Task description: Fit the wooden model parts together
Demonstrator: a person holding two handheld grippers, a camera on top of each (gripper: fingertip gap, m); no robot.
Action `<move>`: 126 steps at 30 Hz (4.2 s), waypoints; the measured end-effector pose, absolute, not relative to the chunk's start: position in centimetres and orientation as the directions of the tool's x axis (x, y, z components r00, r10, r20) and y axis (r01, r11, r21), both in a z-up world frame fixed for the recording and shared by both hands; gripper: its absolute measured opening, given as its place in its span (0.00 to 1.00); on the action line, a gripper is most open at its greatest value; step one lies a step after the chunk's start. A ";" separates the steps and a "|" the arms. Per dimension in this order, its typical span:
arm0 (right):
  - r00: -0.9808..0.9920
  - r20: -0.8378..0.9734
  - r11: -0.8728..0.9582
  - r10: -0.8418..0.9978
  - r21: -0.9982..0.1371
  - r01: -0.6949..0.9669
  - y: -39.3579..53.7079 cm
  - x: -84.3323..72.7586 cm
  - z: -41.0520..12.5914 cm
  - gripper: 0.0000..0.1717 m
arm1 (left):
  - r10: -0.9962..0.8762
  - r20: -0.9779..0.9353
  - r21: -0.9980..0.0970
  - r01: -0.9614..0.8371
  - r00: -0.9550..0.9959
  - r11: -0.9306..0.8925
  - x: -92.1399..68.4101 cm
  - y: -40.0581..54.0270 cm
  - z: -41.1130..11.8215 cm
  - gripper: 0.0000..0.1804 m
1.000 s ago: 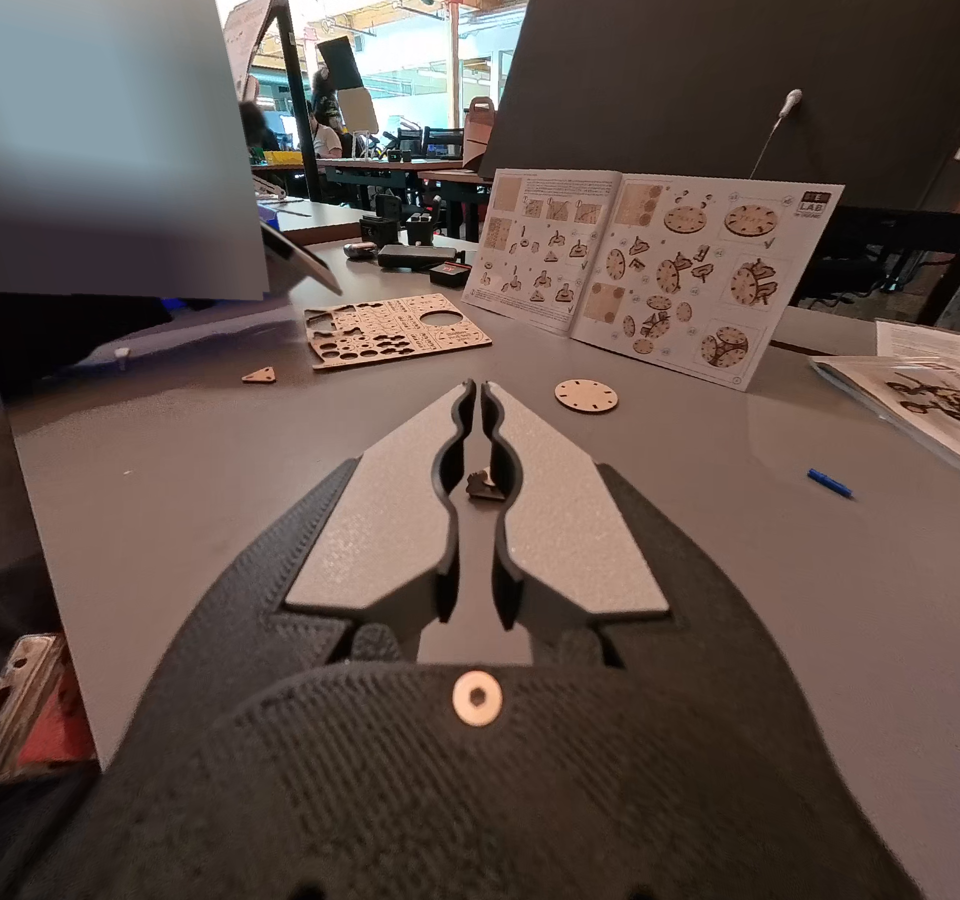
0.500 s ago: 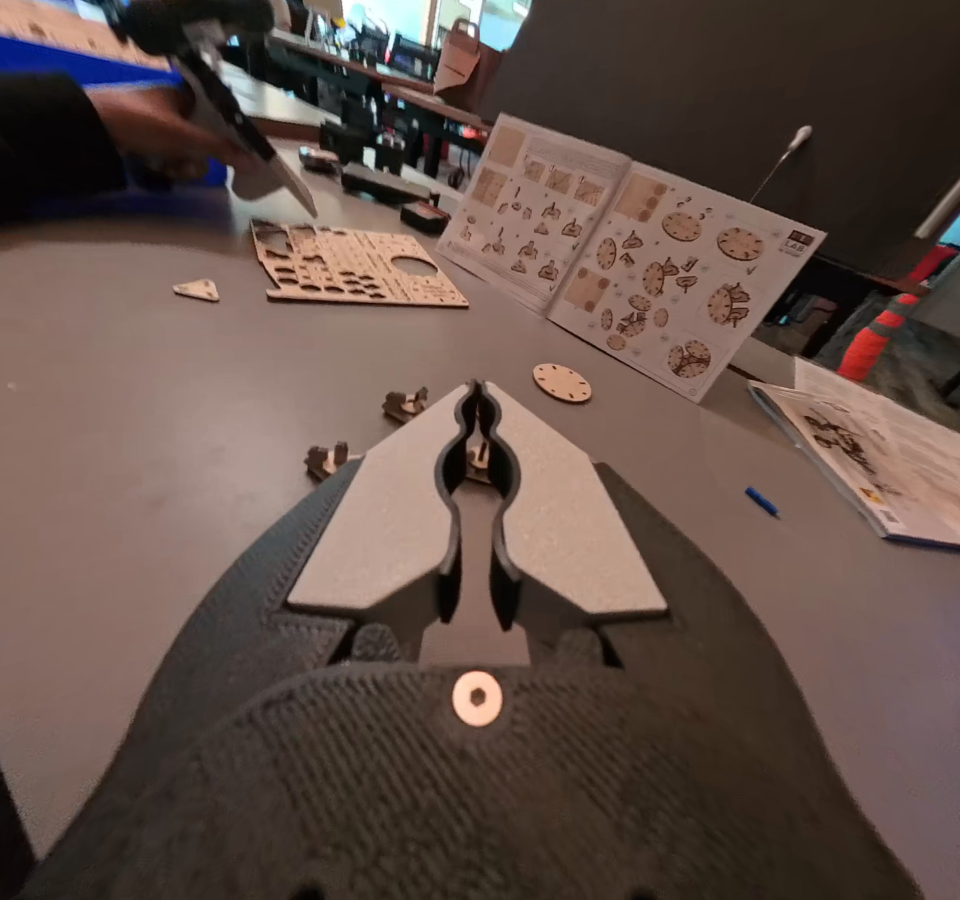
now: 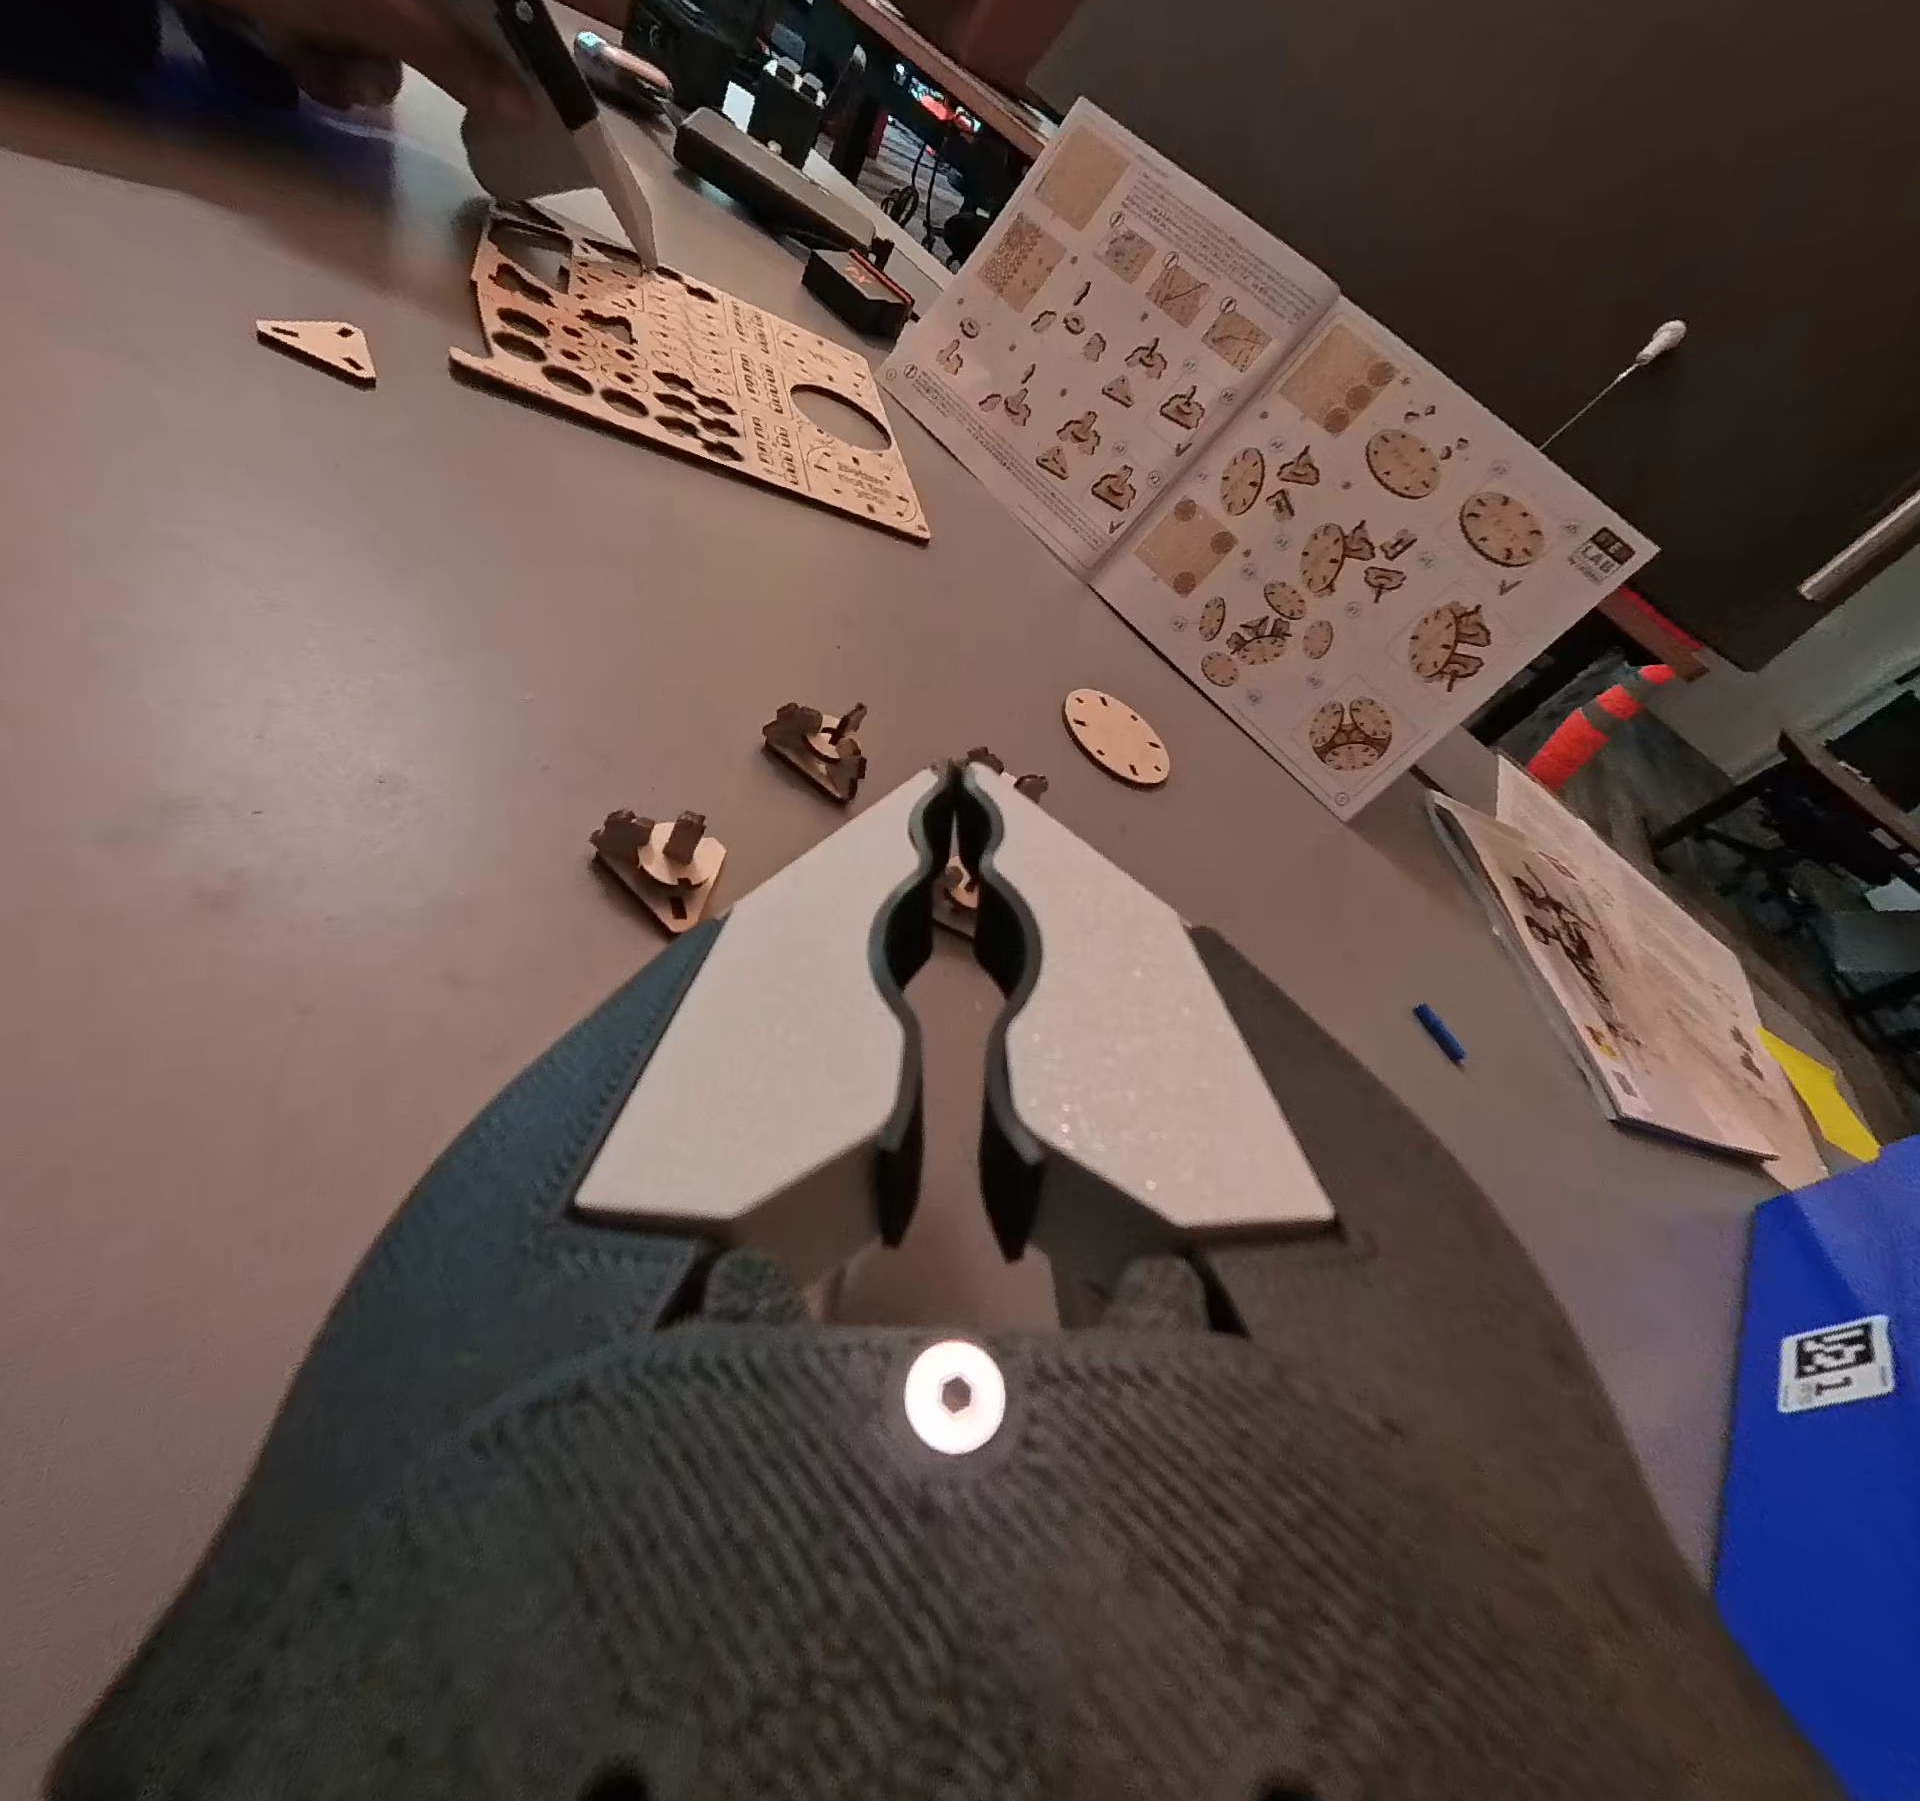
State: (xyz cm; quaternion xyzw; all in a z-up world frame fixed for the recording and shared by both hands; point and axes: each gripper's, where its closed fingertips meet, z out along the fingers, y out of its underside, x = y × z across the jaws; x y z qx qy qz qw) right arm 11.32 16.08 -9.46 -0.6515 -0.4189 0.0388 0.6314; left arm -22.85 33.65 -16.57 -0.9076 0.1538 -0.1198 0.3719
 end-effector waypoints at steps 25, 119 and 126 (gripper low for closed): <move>0.570 0.631 0.174 0.526 -0.736 0.654 16.7 10.6 -11.2 0.00 | -0.467 0.195 -0.662 -0.236 0.862 -0.712 -19.6 31.1 -16.6 0.12; 0.361 -0.542 -0.417 0.759 -0.830 -0.370 24.6 -2.4 -2.1 0.40 | -0.685 0.716 -0.634 0.284 -0.133 -0.719 -11.8 24.9 -3.2 0.00; 0.255 -0.610 -0.531 0.751 -0.786 -0.317 23.8 -3.6 -3.7 0.09 | -0.683 0.712 -0.640 0.250 -0.162 -0.727 -9.6 23.7 -3.2 0.00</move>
